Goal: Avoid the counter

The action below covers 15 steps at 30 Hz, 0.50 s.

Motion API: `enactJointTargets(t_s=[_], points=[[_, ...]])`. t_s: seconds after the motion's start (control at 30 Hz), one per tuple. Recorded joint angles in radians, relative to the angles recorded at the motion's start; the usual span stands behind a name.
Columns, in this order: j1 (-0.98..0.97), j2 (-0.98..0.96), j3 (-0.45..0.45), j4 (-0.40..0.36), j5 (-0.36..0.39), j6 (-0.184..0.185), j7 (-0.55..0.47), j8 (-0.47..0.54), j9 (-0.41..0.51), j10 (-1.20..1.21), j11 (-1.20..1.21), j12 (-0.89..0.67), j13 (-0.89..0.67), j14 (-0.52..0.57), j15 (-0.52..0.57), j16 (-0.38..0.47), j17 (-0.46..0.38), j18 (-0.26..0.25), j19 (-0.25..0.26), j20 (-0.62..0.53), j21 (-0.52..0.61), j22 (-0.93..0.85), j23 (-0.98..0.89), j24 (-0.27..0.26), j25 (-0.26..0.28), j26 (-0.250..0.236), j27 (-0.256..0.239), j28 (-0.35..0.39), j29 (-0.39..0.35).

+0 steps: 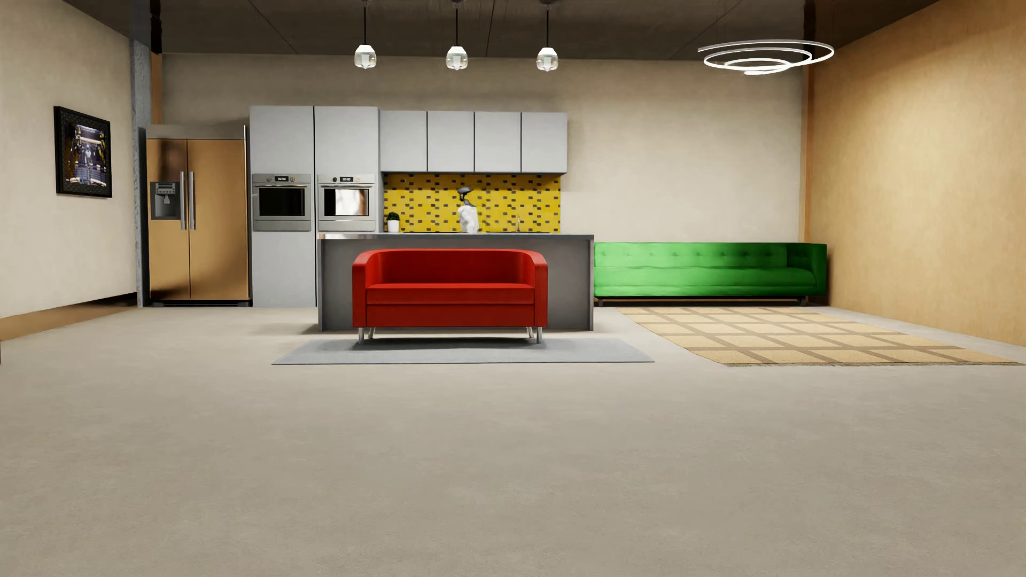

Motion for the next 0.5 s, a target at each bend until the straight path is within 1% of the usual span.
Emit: enactJointTargets(t_s=[0.03, 0.07, 0.1, 0.13, 0.17, 0.2, 0.23, 0.27, 0.3, 0.33, 0.37, 0.4, 0.43, 0.47, 0.5], points=[[0.020, -0.093, 0.005, -0.017, -0.044, -0.019, 0.006, 0.014, 0.007, 0.067, 0.230, -0.032, 0.019, -0.070, 0.110, -0.044, -0.008, 0.006, 0.038, 0.077, 0.022, -0.027, 0.030, -0.069, -0.031, -0.001, 0.008, 0.040, 0.032], [0.057, -0.193, 0.004, -0.050, -0.101, -0.039, 0.006, 0.026, 0.012, 0.099, 0.428, -0.086, 0.045, -0.129, 0.169, -0.078, -0.013, 0.001, 0.021, 0.129, 0.030, -0.031, 0.040, -0.120, -0.061, 0.012, 0.017, 0.071, 0.055], [0.108, -0.298, -0.005, -0.091, -0.150, -0.057, -0.007, 0.043, 0.017, 0.100, 0.577, -0.161, 0.079, -0.172, 0.102, -0.091, -0.008, -0.006, -0.026, 0.139, 0.021, -0.015, 0.033, -0.122, -0.080, 0.031, 0.026, 0.101, 0.067], [0.169, -0.401, -0.020, -0.135, -0.195, -0.072, -0.033, 0.058, 0.022, 0.075, 0.670, -0.247, 0.120, -0.200, 0.054, -0.085, 0.009, -0.013, -0.059, 0.105, -0.012, 0.020, 0.013, -0.064, -0.076, 0.056, 0.030, 0.118, 0.058], [0.239, -0.494, -0.038, -0.181, -0.236, -0.082, -0.072, 0.073, 0.024, 0.036, 0.714, -0.337, 0.171, -0.219, 0.042, -0.078, 0.037, -0.018, -0.081, 0.058, -0.054, 0.064, -0.016, 0.003, -0.052, 0.051, 0.030, 0.127, 0.041], [0.308, -0.580, -0.060, -0.221, -0.265, -0.090, -0.122, 0.085, 0.023, -0.008, 0.704, -0.428, 0.225, -0.232, 0.051, -0.068, 0.062, -0.023, -0.086, -0.001, -0.099, 0.089, -0.052, 0.071, -0.016, 0.023, 0.018, 0.114, 0.035], [0.368, -0.655, -0.082, -0.254, -0.286, -0.095, -0.178, 0.090, 0.020, -0.037, 0.648, -0.511, 0.272, -0.251, 0.050, -0.064, 0.075, -0.028, -0.108, -0.053, -0.129, 0.089, -0.083, 0.114, 0.010, -0.028, -0.002, 0.100, 0.035], [0.427, -0.715, -0.103, -0.279, -0.289, -0.098, -0.235, 0.096, 0.016, -0.062, 0.550, -0.584, 0.304, -0.273, 0.048, -0.056, 0.078, -0.033, -0.108, -0.099, -0.144, 0.063, -0.097, 0.134, 0.020, -0.092, -0.009, 0.096, 0.041], [0.480, -0.756, -0.119, -0.294, -0.286, -0.101, -0.288, 0.100, 0.011, -0.080, 0.401, -0.649, 0.328, -0.300, 0.057, -0.053, 0.081, -0.038, -0.092, -0.132, -0.151, 0.020, -0.109, 0.126, 0.024, -0.154, -0.014, 0.114, 0.042], [0.530, -0.776, -0.130, -0.305, -0.283, -0.104, -0.334, 0.101, 0.006, -0.097, 0.203, -0.703, 0.344, -0.329, 0.064, -0.052, 0.083, -0.042, -0.078, -0.153, -0.157, -0.032, -0.111, 0.092, 0.021, -0.204, -0.013, 0.145, 0.040], [0.578, -0.769, -0.136, -0.316, -0.272, -0.106, -0.372, 0.108, 0.002, -0.113, -0.052, -0.750, 0.351, -0.357, 0.085, -0.043, 0.083, -0.052, -0.049, -0.185, -0.159, -0.085, -0.103, 0.078, 0.009, -0.231, -0.006, 0.180, 0.040], [0.632, -0.739, -0.139, -0.317, -0.237, -0.108, -0.406, 0.157, -0.003, -0.144, -0.341, -0.780, 0.347, -0.379, 0.113, -0.026, 0.084, -0.066, -0.042, -0.216, -0.159, -0.148, -0.087, 0.072, -0.006, -0.248, 0.002, 0.224, 0.045], [0.684, -0.725, -0.137, -0.317, -0.213, -0.109, -0.425, 0.183, -0.004, -0.158, -0.542, -0.791, 0.339, -0.404, 0.057, -0.015, 0.080, -0.081, -0.023, -0.231, -0.156, -0.214, -0.070, 0.043, -0.024, -0.268, 0.010, 0.264, 0.055], [0.726, -0.736, -0.132, -0.312, -0.199, -0.110, -0.428, 0.155, -0.003, -0.151, -0.604, -0.784, 0.328, -0.435, 0.007, -0.002, 0.075, -0.095, 0.106, -0.230, -0.150, -0.274, -0.056, 0.000, -0.043, -0.285, 0.011, 0.285, 0.058], [0.766, -0.741, -0.129, -0.300, -0.180, -0.109, -0.417, 0.122, 0.000, -0.134, -0.571, -0.758, 0.314, -0.453, 0.047, 0.011, 0.073, -0.104, 0.100, -0.216, -0.145, -0.322, -0.047, -0.054, -0.062, -0.288, 0.012, 0.295, 0.055]])
